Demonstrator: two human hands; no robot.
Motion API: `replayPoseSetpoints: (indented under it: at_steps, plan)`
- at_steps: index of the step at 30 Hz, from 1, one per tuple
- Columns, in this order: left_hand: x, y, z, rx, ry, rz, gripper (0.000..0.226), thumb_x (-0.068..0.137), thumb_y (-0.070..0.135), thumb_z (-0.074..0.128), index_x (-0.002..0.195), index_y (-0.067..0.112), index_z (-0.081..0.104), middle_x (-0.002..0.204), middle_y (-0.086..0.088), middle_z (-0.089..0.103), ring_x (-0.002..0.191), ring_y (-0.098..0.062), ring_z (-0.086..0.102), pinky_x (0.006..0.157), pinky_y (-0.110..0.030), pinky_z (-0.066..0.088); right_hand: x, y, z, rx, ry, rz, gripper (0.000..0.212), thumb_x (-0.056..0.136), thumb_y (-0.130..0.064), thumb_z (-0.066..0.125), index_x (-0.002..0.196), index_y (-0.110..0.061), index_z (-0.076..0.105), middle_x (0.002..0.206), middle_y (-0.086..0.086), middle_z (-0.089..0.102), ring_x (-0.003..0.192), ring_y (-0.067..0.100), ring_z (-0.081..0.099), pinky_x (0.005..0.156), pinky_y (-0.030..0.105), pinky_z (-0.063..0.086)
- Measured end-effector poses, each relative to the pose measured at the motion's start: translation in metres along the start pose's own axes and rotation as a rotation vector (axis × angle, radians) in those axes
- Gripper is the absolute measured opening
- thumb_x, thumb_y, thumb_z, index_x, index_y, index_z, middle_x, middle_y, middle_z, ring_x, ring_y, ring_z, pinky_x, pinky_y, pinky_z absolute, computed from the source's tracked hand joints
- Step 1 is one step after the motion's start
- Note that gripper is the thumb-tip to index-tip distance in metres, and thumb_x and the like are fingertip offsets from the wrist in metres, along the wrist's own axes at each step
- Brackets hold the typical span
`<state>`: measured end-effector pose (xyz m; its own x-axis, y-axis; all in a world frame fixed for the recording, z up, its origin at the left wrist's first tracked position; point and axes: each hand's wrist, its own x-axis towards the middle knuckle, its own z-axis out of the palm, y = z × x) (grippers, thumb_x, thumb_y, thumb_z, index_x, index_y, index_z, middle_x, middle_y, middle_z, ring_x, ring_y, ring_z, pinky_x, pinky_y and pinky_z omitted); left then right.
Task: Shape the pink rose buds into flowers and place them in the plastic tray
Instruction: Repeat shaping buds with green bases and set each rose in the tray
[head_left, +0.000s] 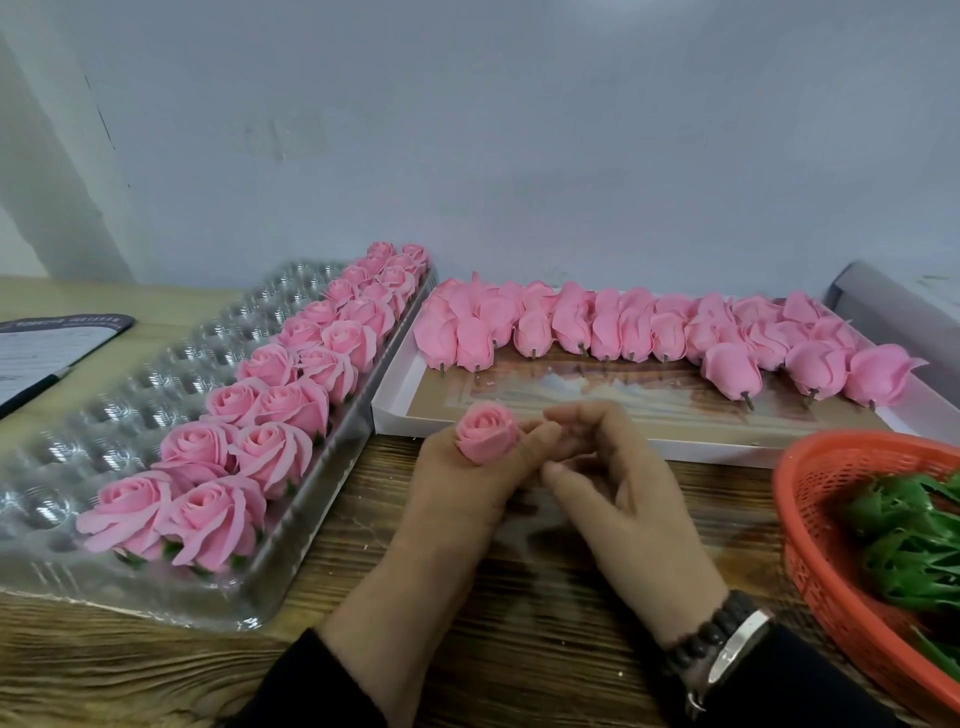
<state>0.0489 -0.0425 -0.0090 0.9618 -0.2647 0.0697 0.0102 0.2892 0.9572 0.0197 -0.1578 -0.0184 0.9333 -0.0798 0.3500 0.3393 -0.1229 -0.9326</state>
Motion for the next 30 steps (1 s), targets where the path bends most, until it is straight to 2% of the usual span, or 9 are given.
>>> replayPoseSetpoints:
  at_steps: [2, 4, 9, 14, 19, 21, 23, 25, 30]
  plan:
    - [0.000, 0.001, 0.001, 0.250, 0.029, 0.091, 0.002, 0.074, 0.004, 0.071, 0.075, 0.006, 0.071, 0.067, -0.003, 0.070, 0.062, -0.009, 0.063, 0.055, -0.015, 0.050, -0.001, 0.000, -0.003, -0.104, 0.073, -0.079, 0.031, 0.073, -0.017, 0.060, 0.102, -0.029, 0.056, 0.092, -0.006, 0.062, 0.086, 0.002, 0.058, 0.080, 0.014, 0.044]
    - [-0.001, -0.001, 0.004, 0.380, 0.020, 0.133, 0.021, 0.075, -0.001, 0.070, 0.065, 0.017, 0.066, 0.053, 0.007, 0.063, 0.052, 0.001, 0.055, 0.049, -0.012, 0.044, -0.001, -0.001, -0.003, -0.208, 0.048, -0.159, 0.039, 0.072, -0.027, 0.063, 0.109, -0.035, 0.053, 0.099, -0.010, 0.059, 0.093, 0.005, 0.056, 0.082, 0.010, 0.040]
    - [-0.002, -0.002, 0.008, 0.438, -0.059, 0.204, 0.026, 0.077, -0.010, 0.065, 0.078, 0.015, 0.069, 0.066, 0.011, 0.070, 0.067, 0.004, 0.064, 0.062, -0.007, 0.046, 0.000, 0.000, -0.002, -0.379, -0.061, -0.283, 0.045, 0.074, -0.023, 0.067, 0.115, -0.037, 0.057, 0.105, -0.014, 0.056, 0.101, -0.001, 0.053, 0.083, 0.006, 0.037]
    - [0.001, -0.003, 0.002, 0.696, -0.027, 0.227, 0.018, 0.074, 0.003, 0.072, 0.089, 0.013, 0.070, 0.086, -0.004, 0.070, 0.083, -0.013, 0.065, 0.074, -0.022, 0.051, 0.000, -0.002, -0.003, -0.350, -0.050, -0.287, 0.013, 0.078, -0.019, 0.066, 0.090, -0.021, 0.069, 0.091, -0.014, 0.058, 0.092, 0.002, 0.057, 0.079, 0.009, 0.043]
    - [0.004, -0.003, -0.002, 0.438, -0.077, -0.022, 0.070, 0.059, 0.002, 0.077, 0.121, 0.020, 0.048, 0.101, -0.014, 0.063, 0.085, -0.017, 0.064, 0.072, -0.022, 0.051, 0.001, -0.004, -0.005, -0.312, -0.033, -0.275, 0.008, 0.076, -0.017, 0.068, 0.083, -0.014, 0.069, 0.089, -0.007, 0.060, 0.090, 0.002, 0.058, 0.074, 0.003, 0.042]
    - [0.003, -0.001, -0.003, 0.494, -0.125, -0.026, 0.054, 0.064, 0.001, 0.077, 0.112, 0.014, 0.058, 0.096, -0.007, 0.067, 0.084, -0.010, 0.064, 0.070, -0.016, 0.051, 0.000, -0.003, -0.003, -0.359, -0.038, -0.298, 0.006, 0.075, -0.015, 0.068, 0.081, -0.015, 0.069, 0.088, -0.009, 0.059, 0.089, 0.003, 0.058, 0.075, 0.005, 0.042]
    - [0.001, 0.001, -0.002, 0.618, -0.192, 0.044, 0.021, 0.074, 0.001, 0.071, 0.087, 0.018, 0.067, 0.079, 0.002, 0.068, 0.075, -0.003, 0.063, 0.063, -0.010, 0.047, -0.001, -0.001, -0.002, -0.392, -0.043, -0.305, 0.008, 0.075, -0.013, 0.068, 0.081, -0.018, 0.068, 0.088, -0.013, 0.057, 0.088, 0.005, 0.058, 0.074, 0.008, 0.043]
    - [0.000, -0.001, -0.002, 0.639, -0.231, 0.093, 0.025, 0.077, 0.003, 0.068, 0.072, 0.027, 0.064, 0.068, 0.008, 0.066, 0.069, 0.000, 0.062, 0.061, -0.009, 0.045, -0.002, -0.002, -0.002, -0.396, -0.055, -0.303, 0.008, 0.078, -0.021, 0.064, 0.085, -0.021, 0.067, 0.089, -0.013, 0.057, 0.088, 0.008, 0.057, 0.074, 0.011, 0.043]
    - [-0.002, -0.006, 0.002, 0.557, -0.256, 0.124, 0.023, 0.077, 0.003, 0.070, 0.071, 0.024, 0.063, 0.059, 0.012, 0.065, 0.053, 0.003, 0.058, 0.051, -0.007, 0.041, -0.003, -0.010, -0.002, -0.309, 0.119, -0.275, 0.025, 0.086, -0.040, 0.042, 0.099, -0.037, 0.062, 0.097, -0.018, 0.062, 0.101, 0.008, 0.057, 0.085, 0.027, 0.046]
